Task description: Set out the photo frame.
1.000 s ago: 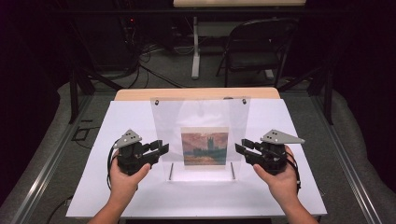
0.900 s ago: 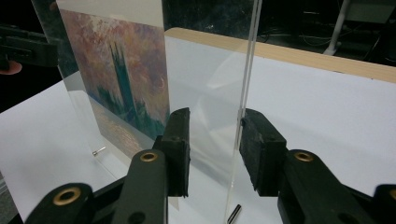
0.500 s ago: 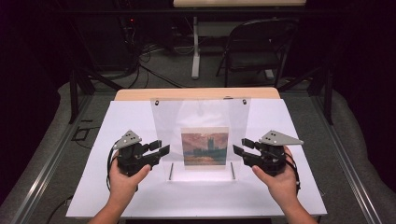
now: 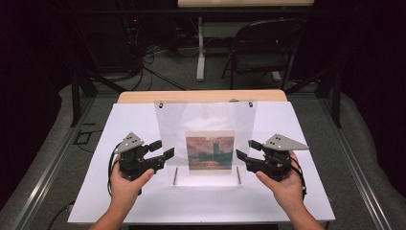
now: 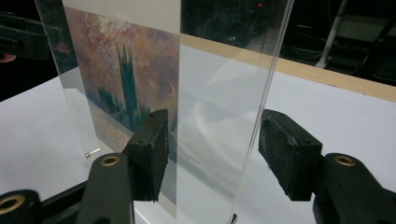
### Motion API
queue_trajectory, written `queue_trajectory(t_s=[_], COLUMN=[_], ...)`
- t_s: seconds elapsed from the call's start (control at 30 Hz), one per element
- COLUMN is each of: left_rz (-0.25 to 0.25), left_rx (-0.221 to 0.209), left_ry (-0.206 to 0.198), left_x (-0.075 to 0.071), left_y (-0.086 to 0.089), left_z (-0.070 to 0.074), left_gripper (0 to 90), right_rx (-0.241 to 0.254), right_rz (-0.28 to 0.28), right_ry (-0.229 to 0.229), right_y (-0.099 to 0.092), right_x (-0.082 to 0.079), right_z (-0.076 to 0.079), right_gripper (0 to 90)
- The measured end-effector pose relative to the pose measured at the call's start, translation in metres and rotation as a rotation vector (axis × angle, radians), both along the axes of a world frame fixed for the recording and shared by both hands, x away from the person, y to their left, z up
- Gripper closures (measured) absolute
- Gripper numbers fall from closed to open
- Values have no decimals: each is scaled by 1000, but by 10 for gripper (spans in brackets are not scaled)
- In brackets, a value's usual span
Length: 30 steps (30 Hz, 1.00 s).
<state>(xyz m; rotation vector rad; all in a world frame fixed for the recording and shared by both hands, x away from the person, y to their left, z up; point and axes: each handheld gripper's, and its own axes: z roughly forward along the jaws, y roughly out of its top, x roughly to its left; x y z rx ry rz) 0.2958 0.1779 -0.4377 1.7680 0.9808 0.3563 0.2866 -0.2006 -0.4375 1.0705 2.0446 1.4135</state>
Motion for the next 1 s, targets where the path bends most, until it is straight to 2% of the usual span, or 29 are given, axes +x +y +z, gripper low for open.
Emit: queue_trajectory(t_s=[0.17, 0.3, 0.5, 0.7, 0.87, 1.0], left_rz=[14, 39, 100, 172, 211, 235], left_rx=[19, 33, 47, 70, 41, 34], left_ry=[-28, -53, -70, -75, -44, -11], left_x=[-3, -6, -16, -23, -28, -31], left_y=[4, 15, 38, 60, 75, 83], left_z=[5, 9, 9, 0, -11, -30], left_gripper=[365, 332, 323, 323, 325, 325], right_rx=[-12, -16, -6, -35, -48, -37], right_rz=[-6, -23, -50, -90, -127, -152], right_ry=[-25, -32, -41, -34, -25, -4], right_y=[-2, -9, -26, -40, -49, -55], right_x=[-3, -3, -7, -15, -23, -27], right_z=[6, 8, 6, 1, -5, -17], right_gripper=[376, 330, 290, 279, 279, 280])
